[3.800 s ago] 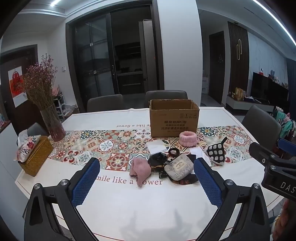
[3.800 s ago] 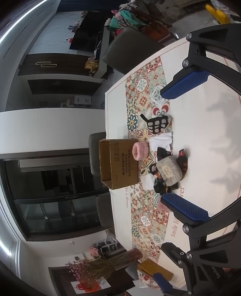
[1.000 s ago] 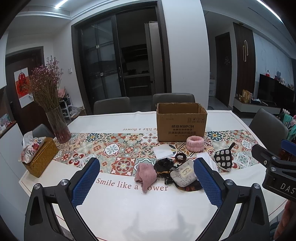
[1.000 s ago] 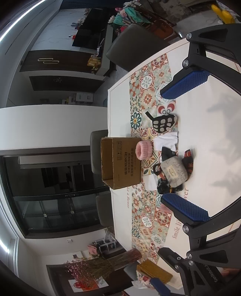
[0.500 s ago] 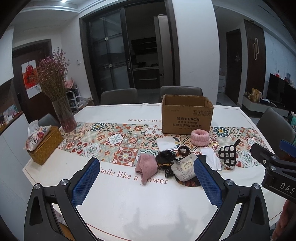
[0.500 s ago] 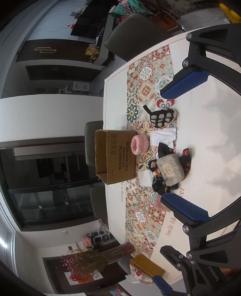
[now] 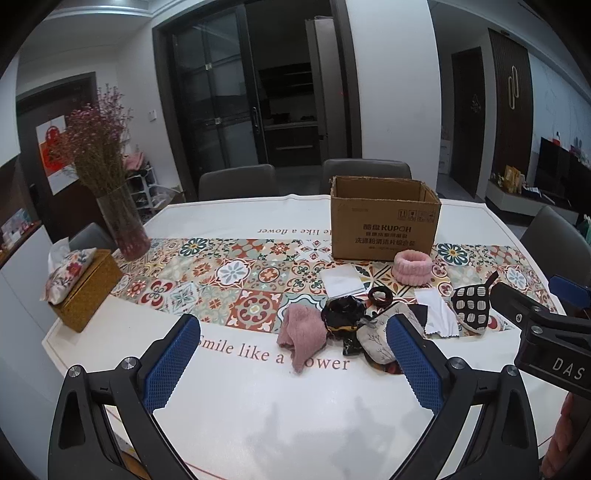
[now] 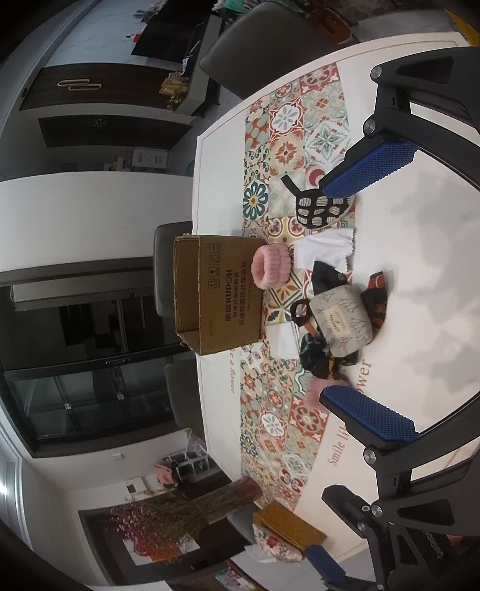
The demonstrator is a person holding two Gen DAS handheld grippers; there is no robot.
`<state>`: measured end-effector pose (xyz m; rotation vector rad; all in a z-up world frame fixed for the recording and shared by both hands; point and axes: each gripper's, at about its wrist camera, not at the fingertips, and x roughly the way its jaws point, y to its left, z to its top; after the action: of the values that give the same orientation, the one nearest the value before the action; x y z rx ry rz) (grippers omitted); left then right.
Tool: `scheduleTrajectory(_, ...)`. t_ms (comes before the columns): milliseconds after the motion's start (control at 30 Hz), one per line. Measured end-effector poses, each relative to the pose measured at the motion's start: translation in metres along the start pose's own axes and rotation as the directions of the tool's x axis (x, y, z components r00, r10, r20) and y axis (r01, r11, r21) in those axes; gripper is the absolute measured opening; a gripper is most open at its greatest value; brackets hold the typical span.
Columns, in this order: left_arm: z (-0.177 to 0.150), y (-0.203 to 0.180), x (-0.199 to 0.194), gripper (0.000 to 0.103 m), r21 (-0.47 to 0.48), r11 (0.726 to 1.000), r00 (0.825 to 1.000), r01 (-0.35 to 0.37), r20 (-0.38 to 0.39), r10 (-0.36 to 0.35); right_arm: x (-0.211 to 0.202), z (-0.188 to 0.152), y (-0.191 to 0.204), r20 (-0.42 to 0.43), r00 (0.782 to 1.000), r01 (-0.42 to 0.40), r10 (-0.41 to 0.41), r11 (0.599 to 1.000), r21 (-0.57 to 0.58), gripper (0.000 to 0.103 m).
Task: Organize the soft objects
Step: 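Close the left gripper on the pink towel while the right gripper grasps the grey pouch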
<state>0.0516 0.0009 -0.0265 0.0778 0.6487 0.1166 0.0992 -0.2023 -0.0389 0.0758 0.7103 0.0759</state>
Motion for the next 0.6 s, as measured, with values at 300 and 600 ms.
scheduleTrajectory(300,0.008,0.02,0.057,0.1,0.031,0.995,0.994,0.09,-0.063,-0.088,0.044,0.004,0.019,-0.059,0.997,0.057,-0.055,0.998,0.035,0.102)
scheduleTrajectory(600,-0.004,0.021,0.108,0.097,0.018,0.994,0.984,0.11,-0.145,-0.107,0.088,-0.003,0.028,-0.114,0.992,0.061,-0.06,0.998,0.006,0.101)
